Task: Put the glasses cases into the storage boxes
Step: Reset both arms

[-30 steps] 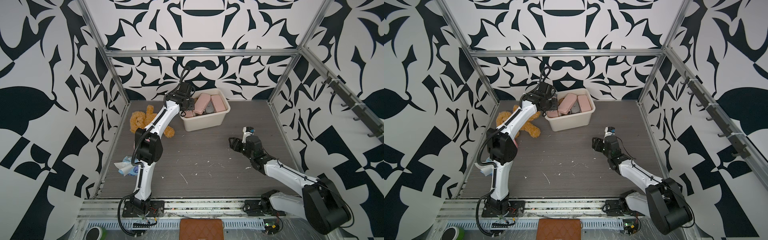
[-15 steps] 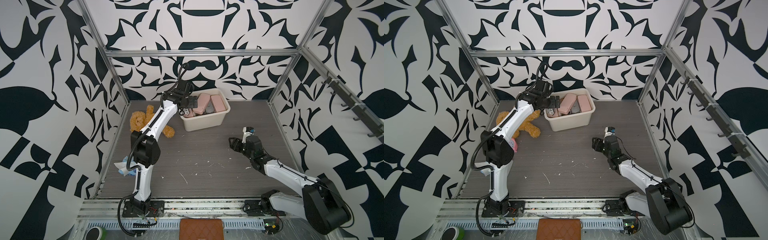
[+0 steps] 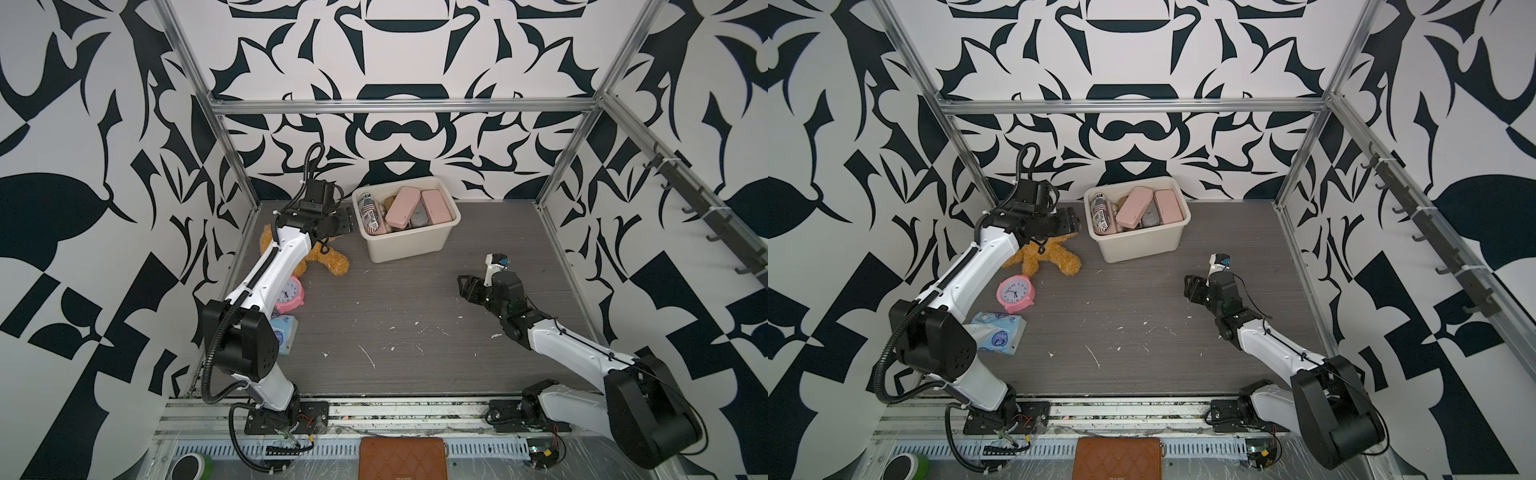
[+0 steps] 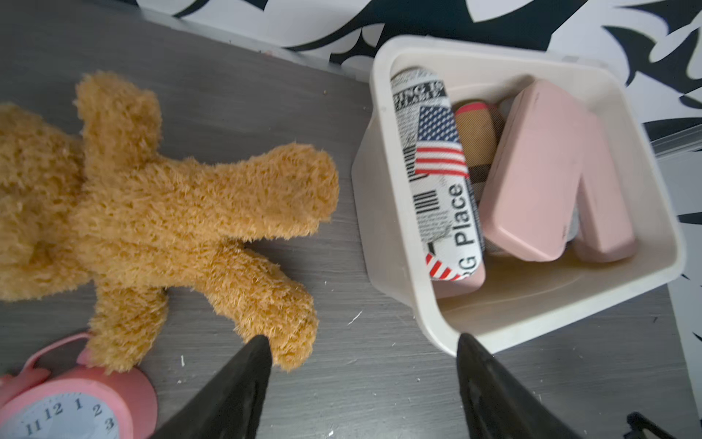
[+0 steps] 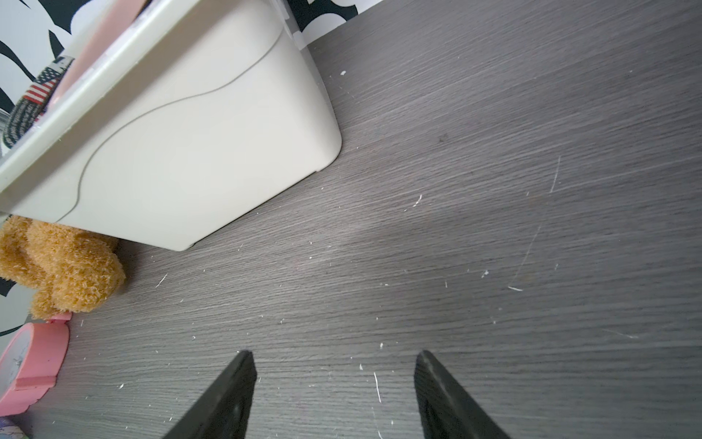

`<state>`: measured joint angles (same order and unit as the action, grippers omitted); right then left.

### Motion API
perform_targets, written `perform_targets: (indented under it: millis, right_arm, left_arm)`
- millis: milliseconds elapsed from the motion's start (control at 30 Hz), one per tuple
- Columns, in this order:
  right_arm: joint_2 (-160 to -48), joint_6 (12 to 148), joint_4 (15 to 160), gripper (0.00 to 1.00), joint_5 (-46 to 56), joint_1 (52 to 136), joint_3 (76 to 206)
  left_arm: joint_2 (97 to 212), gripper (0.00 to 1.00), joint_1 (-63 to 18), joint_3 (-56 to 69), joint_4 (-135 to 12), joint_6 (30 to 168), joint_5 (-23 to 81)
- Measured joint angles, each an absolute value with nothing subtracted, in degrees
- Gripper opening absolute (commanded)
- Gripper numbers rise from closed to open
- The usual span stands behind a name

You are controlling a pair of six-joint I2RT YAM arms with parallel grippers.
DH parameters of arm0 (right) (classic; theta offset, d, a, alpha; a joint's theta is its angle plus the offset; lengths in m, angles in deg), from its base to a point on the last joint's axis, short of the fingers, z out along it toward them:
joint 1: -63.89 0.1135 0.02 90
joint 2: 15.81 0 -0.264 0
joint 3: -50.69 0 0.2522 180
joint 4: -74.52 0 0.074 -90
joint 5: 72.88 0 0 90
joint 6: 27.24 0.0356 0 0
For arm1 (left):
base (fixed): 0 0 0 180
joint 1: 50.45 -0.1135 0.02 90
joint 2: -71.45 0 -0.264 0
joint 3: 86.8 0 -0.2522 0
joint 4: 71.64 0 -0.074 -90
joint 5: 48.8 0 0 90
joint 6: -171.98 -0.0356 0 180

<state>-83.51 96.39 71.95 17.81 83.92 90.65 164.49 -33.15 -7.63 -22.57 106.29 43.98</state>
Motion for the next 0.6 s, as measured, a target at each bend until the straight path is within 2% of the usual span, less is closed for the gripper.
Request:
perform_targets:
  millis: [100,200,433,467,500,533,600]
  right_arm:
    - [-83.86,95.69,71.90,0.69,18.25,83.92,90.65]
    - [-84.04,95.25,71.92,0.69,18.67,83.92,90.65]
    - [-80.61,93.42,75.27,0.70,18.77,84.62,92.72]
    - [-79.60,93.00,76.60,0.74,18.97,85.37,94.23]
    - [-78.90,92.57,77.54,0.87,19.34,86.17,95.61]
    - [-78.11,92.06,78.46,0.98,20.02,87.51,97.42]
    - [-76.91,90.84,78.79,0.99,21.20,90.09,100.11]
  left_arm:
    - [162.17,0.73,-33.24,-3.80,-23.64,107.78,42.41]
    - [157.71,0.72,-33.26,1.55,-26.96,109.09,40.88]
    - [138.15,0.71,-32.78,17.23,-31.83,110.64,40.84]
    - [135.26,0.71,-32.54,18.45,-32.27,110.64,41.36]
    - [132.95,0.74,-32.17,19.41,-32.66,110.64,41.86]
    - [129.97,1.00,-31.44,20.85,-33.41,110.43,42.96]
    - [125.45,0.99,-29.61,23.91,-34.87,110.56,45.76]
